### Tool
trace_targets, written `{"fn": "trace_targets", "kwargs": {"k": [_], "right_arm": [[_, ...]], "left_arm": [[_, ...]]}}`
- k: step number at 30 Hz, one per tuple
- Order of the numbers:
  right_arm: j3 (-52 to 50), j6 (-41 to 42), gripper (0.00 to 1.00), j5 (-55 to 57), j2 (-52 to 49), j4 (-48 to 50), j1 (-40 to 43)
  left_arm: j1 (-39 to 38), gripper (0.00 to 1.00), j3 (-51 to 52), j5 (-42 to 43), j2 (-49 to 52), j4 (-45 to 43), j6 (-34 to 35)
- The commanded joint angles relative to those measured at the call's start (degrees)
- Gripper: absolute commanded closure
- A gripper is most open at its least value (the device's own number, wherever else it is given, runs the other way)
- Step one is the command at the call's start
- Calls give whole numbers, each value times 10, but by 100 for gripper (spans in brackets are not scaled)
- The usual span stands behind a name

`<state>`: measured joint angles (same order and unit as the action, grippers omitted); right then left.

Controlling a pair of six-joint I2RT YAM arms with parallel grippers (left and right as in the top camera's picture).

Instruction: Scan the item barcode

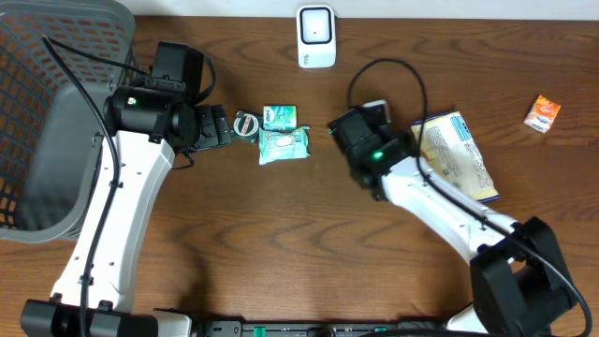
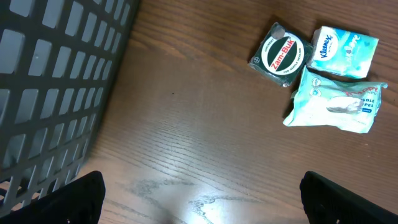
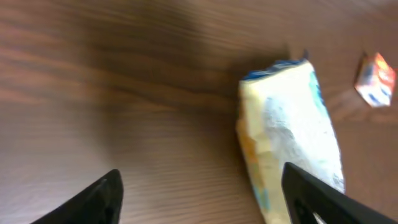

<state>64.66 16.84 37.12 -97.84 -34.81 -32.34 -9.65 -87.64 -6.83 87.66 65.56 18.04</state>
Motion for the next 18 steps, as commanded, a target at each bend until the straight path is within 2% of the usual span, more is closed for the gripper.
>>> {"fn": "trace_targets", "kwargs": {"k": [1,9,12,18], "right_arm": [[3,-20,17,25,-29,-1,46],[3,-91,12,35,-110,42,106],[3,-94,12,76,-136,54,114],[3,-95,17,90,-177,62,140]], "left_arm": [[1,1,0,-9,-1,2,3],[1,1,0,-9,-1,1,3],[1,1,0,-9,-1,1,3],[1,2,0,-9,-1,1,3]]}}
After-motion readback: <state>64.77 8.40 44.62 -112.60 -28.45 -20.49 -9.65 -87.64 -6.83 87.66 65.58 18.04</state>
